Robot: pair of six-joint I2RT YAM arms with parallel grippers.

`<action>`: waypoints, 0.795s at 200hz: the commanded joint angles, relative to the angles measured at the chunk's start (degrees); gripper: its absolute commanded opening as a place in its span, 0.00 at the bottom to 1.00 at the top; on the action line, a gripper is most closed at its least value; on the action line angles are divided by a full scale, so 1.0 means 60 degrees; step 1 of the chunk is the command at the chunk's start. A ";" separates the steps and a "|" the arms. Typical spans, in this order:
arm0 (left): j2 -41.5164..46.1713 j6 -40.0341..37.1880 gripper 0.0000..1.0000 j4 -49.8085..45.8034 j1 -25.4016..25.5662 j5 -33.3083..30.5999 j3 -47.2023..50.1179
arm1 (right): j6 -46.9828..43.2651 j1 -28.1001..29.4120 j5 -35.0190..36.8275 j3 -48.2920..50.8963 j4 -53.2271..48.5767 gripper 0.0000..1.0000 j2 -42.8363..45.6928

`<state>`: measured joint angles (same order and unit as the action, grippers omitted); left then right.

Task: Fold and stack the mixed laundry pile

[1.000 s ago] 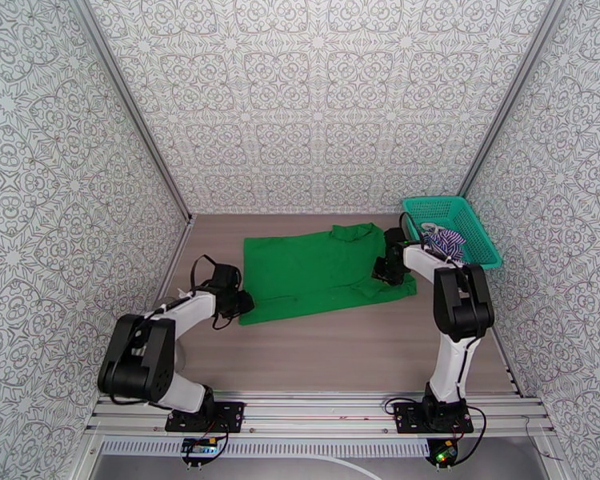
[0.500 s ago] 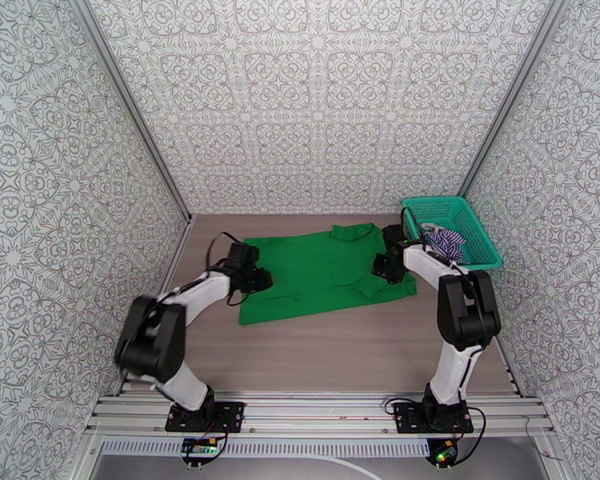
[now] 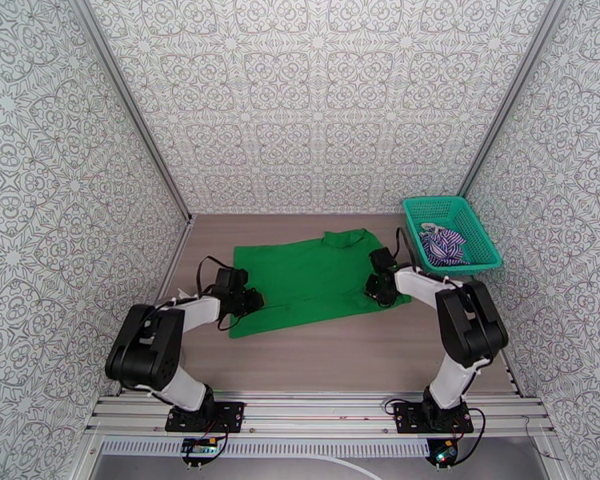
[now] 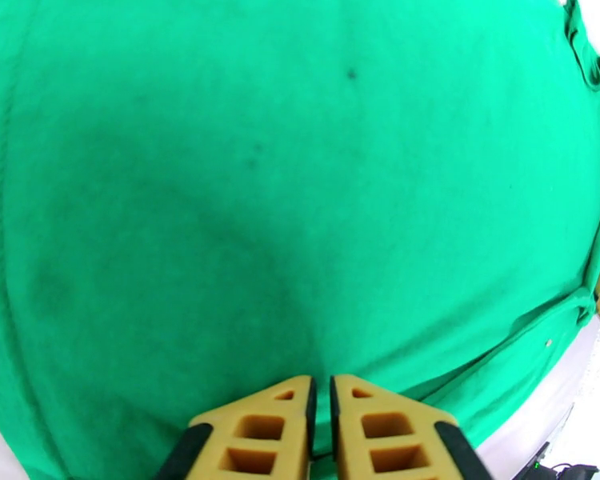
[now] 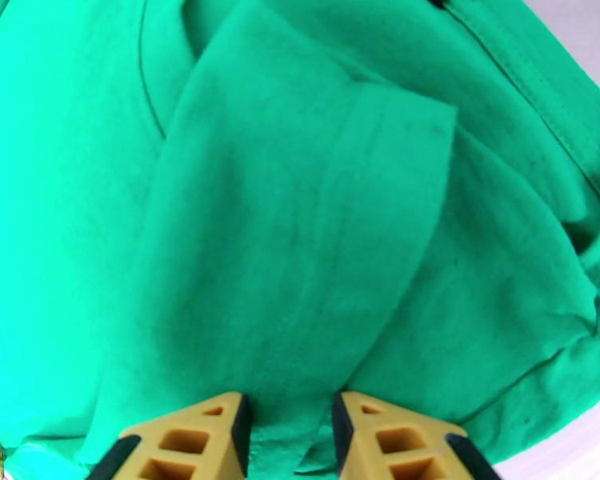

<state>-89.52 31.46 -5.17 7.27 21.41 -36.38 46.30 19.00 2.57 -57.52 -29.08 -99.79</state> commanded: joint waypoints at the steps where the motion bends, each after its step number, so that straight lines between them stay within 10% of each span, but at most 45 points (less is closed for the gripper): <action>1: 0.0360 -0.0330 0.17 -0.1251 0.0007 -0.0069 0.0169 | 0.1077 0.0529 0.0081 0.1304 -0.0733 0.35 0.0655; 85: 0.1709 0.0521 0.27 -0.2084 0.0210 -0.0915 0.1310 | 0.2758 0.1656 0.0310 0.3668 -0.1583 0.37 0.3586; 159: 0.0424 -0.0601 0.42 -0.3580 -0.0207 -0.1117 -0.2975 | -0.0913 0.0160 0.0286 -0.2081 -0.2571 0.42 0.1593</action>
<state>-83.22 31.99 -22.65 8.16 17.10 -42.63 53.41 24.80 5.19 -54.59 -46.76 -84.97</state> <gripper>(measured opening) 0.413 0.423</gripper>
